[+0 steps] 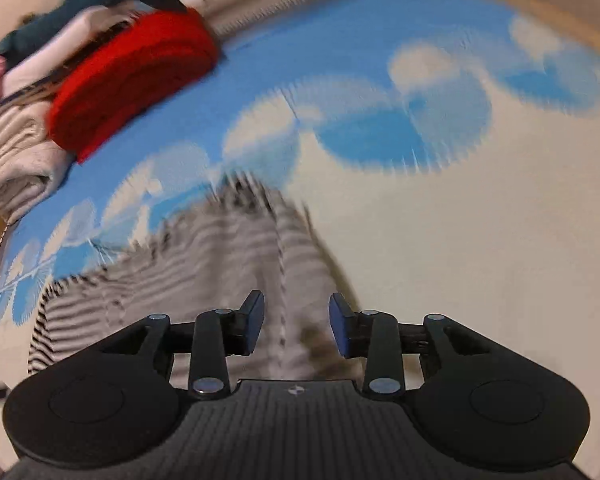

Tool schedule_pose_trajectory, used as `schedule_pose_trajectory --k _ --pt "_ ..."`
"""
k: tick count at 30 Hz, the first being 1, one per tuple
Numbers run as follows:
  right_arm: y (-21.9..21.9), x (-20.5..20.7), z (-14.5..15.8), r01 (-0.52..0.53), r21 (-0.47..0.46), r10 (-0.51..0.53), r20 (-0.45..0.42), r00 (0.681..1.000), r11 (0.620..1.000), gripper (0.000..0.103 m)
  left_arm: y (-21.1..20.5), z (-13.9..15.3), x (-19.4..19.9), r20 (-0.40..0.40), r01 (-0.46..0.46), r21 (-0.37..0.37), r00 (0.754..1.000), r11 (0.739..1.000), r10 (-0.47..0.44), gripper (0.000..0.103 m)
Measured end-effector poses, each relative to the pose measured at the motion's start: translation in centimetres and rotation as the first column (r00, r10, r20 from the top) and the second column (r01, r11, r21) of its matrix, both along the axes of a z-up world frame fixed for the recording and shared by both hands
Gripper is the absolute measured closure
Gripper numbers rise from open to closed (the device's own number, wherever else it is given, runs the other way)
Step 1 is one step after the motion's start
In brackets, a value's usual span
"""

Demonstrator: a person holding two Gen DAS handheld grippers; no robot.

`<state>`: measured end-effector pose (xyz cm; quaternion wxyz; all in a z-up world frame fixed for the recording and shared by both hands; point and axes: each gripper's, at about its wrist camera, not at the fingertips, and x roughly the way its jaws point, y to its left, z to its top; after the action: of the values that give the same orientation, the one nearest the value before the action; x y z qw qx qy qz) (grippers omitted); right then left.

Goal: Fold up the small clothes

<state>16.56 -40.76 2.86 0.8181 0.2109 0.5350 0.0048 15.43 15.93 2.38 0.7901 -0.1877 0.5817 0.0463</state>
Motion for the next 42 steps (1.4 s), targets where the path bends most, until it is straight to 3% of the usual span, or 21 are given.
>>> schedule_pose_trajectory --k 3,6,8,19,21,22,23,24,26,28,31,34,36,38,40,42 --pt "-1.0 0.0 -1.5 0.048 0.038 -0.047 -0.035 0.998 0.998 0.065 -0.7 -0.2 0.6 0.023 0.021 0.003 1.000 1.000 -0.021 0.064" --pt "-1.4 0.0 -3.0 0.058 -0.011 -0.059 -0.100 0.993 0.998 0.064 -0.7 -1.6 1.1 -0.029 0.002 0.030 1.000 1.000 -0.001 0.063" --pt "-1.7 -0.2 -3.7 0.080 0.006 -0.079 -0.124 0.989 0.997 0.064 -0.7 -2.0 1.3 -0.049 -0.012 0.040 0.999 0.999 0.014 0.063" --pt "0.0 0.4 -5.2 0.002 -0.053 -0.008 -0.124 0.992 0.999 0.064 -0.9 -3.0 2.1 -0.059 -0.005 0.056 0.998 0.998 0.009 0.063" --pt "-0.1 0.4 -5.2 -0.005 -0.053 -0.002 -0.120 0.993 0.999 0.067 -1.0 -3.3 2.3 -0.063 0.001 0.052 0.998 0.999 0.002 0.065" --pt "-0.2 0.3 -5.2 -0.009 -0.044 0.004 -0.116 0.993 0.999 0.071 -1.1 -3.3 2.3 -0.063 0.010 0.049 0.998 0.999 -0.007 0.071" --pt "-0.3 0.2 -5.1 -0.016 -0.031 0.012 -0.114 0.993 0.999 0.088 -1.3 -3.3 2.3 -0.060 0.025 0.040 0.998 0.999 -0.022 0.091" --pt "-0.3 0.1 -4.9 -0.023 -0.024 0.020 -0.108 0.994 0.999 0.100 -1.4 -3.4 2.4 -0.058 0.045 0.029 0.997 0.999 -0.043 0.100" --pt "-0.5 -0.3 -4.0 -0.033 -0.016 0.031 -0.068 0.997 0.999 0.101 -1.4 -2.8 2.2 -0.026 0.057 0.049 0.998 0.997 -0.056 0.102" --pt "-1.4 -0.8 -2.3 0.000 0.033 0.000 -0.002 1.000 0.999 0.101 -0.2 -0.9 1.3 0.061 -0.009 0.061 0.998 0.998 0.005 0.103" --pt "-4.1 -2.8 1.0 0.083 0.194 -0.107 0.117 0.987 0.978 0.102 1.8 1.9 -0.9 0.182 -0.055 -0.020 0.982 0.998 0.057 0.103" --pt "-5.0 -4.8 3.2 0.044 0.222 -0.084 0.176 0.981 0.974 0.102 2.6 2.7 -3.2 0.183 -0.011 0.004 0.983 1.000 0.010 0.103" --pt "-5.0 -5.6 3.2 0.012 0.203 -0.042 0.147 0.988 0.979 0.103 2.8 2.1 -4.1 0.135 0.021 0.037 0.991 0.999 -0.026 0.103" --pt "-5.4 -6.1 1.4 0.020 0.165 -0.023 0.016 1.000 0.986 0.103 2.9 0.7 -4.3 0.055 0.059 0.058 0.997 0.997 -0.063 0.103" --pt "-5.8 -6.2 -1.2 0.045 0.114 -0.029 -0.138 0.990 0.992 0.103 2.4 -1.1 -3.8 -0.041 0.130 0.051 0.991 0.990 -0.128 0.102" --pt "-5.7 -5.9 -2.5 0.036 0.075 -0.021 -0.199 0.980 0.997 0.103 1.8 -1.9 -3.3 -0.095 0.164 0.109 0.984 0.980 -0.154 0.102"
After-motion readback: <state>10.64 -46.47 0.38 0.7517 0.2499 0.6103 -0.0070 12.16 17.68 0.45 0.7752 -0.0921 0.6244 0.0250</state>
